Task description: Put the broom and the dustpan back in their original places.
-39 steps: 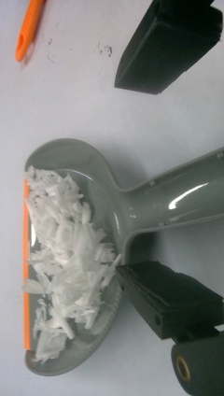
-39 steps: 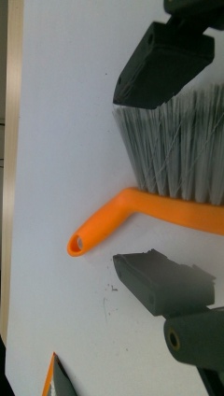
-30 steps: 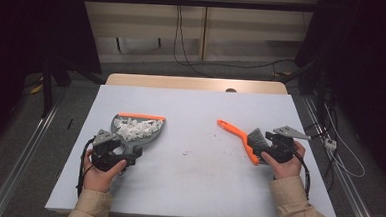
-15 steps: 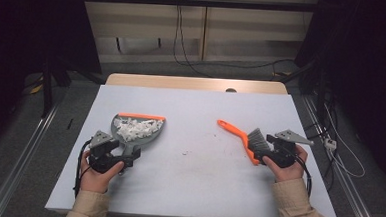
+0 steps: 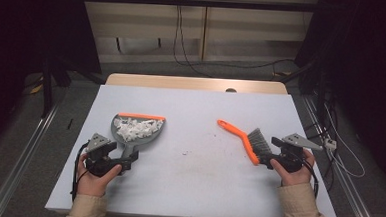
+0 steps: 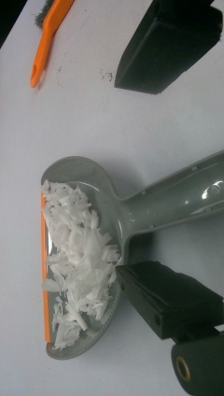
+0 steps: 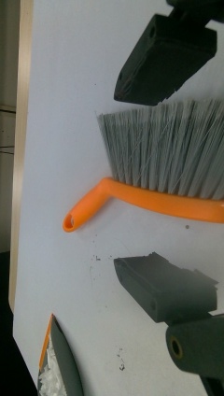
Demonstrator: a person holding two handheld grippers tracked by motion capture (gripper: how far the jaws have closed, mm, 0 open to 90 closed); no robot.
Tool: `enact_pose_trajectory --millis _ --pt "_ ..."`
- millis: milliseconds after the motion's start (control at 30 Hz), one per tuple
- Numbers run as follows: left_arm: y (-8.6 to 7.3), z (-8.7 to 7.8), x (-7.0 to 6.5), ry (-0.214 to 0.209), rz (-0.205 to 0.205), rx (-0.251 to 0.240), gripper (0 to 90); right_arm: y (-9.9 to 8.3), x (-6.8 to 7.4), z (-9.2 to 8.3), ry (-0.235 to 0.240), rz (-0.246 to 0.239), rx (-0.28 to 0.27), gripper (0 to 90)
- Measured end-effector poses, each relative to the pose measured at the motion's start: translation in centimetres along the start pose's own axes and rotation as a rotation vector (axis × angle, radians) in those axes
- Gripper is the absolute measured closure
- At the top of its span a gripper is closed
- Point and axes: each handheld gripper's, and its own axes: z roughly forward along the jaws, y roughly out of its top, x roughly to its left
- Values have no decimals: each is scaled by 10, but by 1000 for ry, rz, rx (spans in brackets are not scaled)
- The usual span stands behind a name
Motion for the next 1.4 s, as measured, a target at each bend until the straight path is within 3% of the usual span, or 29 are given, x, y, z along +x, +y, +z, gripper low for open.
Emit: enact_pose_trajectory --millis 200,267,867,1400 --pt "0 -8 2 -24 8 -32 81 -3 2 -3 26 -33 6 151" --pt "-1 -9 3 -47 -1 -55 77 -4 2 -5 29 -37 5 150" --pt "-8 -19 10 -202 47 -160 57 -15 4 -16 62 -80 7 149" --pt "-17 -22 11 -236 63 -181 57 -24 9 -23 108 -96 14 149"
